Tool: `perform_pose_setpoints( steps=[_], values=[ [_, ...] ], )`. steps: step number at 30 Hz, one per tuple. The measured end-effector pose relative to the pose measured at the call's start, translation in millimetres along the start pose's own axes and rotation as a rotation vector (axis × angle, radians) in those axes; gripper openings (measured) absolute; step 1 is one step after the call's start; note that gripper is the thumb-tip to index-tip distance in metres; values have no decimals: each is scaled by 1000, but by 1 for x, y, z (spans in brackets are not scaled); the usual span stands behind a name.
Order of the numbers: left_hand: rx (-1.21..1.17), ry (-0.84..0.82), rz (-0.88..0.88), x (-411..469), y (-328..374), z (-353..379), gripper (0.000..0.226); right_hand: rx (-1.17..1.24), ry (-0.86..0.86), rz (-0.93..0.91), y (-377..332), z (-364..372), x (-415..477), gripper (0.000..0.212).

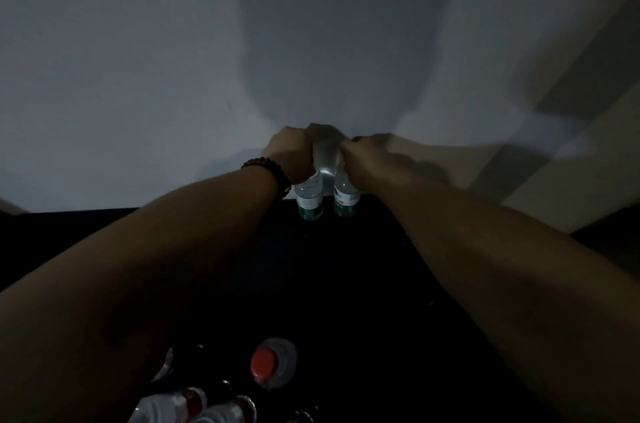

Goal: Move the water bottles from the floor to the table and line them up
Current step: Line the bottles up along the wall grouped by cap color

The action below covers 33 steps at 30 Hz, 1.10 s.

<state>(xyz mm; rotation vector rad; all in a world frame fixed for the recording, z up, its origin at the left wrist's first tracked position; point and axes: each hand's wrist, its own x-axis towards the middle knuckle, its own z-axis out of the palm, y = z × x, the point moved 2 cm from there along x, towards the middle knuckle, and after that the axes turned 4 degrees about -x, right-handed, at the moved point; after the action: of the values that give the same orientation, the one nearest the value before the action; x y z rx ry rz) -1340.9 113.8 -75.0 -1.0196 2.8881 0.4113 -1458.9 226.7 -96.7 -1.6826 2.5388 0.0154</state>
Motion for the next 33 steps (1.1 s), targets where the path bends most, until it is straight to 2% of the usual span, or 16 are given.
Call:
perform_pose_setpoints(
  steps=[5, 9, 14, 17, 21, 24, 28, 31, 33],
  values=[
    [-26, 3, -19, 1, 2, 4, 19, 21, 13, -11, 1, 5, 2, 31],
    [0, 16, 26, 9, 9, -1, 28, -53, 49, 9, 1, 9, -1, 30],
    [21, 7, 78, 16, 17, -5, 41, -149, -2, 25, -5, 7, -1, 47],
    [10, 18, 46, 14, 17, 7, 37, -114, 36, 1, -1, 4, -2, 42],
    [-27, 49, 49, 13, 11, 12, 51, 6, 68, -8, 1, -1, -4, 35],
    [-42, 44, 31, 16, 5, 13, 50, 127, 25, -30, -1, -6, 3, 41],
    [-65, 35, 3, 18, 0, 14, 39, 133, 45, -14, 0, 0, 5, 36],
    [-62, 22, 5, 19, 1, 14, 31, 65, 74, -6, -2, 2, 5, 47],
    [-60, 28, 16, 19, 1, 13, 30, 60, 55, -9, -4, 2, 6, 45]
  ],
)
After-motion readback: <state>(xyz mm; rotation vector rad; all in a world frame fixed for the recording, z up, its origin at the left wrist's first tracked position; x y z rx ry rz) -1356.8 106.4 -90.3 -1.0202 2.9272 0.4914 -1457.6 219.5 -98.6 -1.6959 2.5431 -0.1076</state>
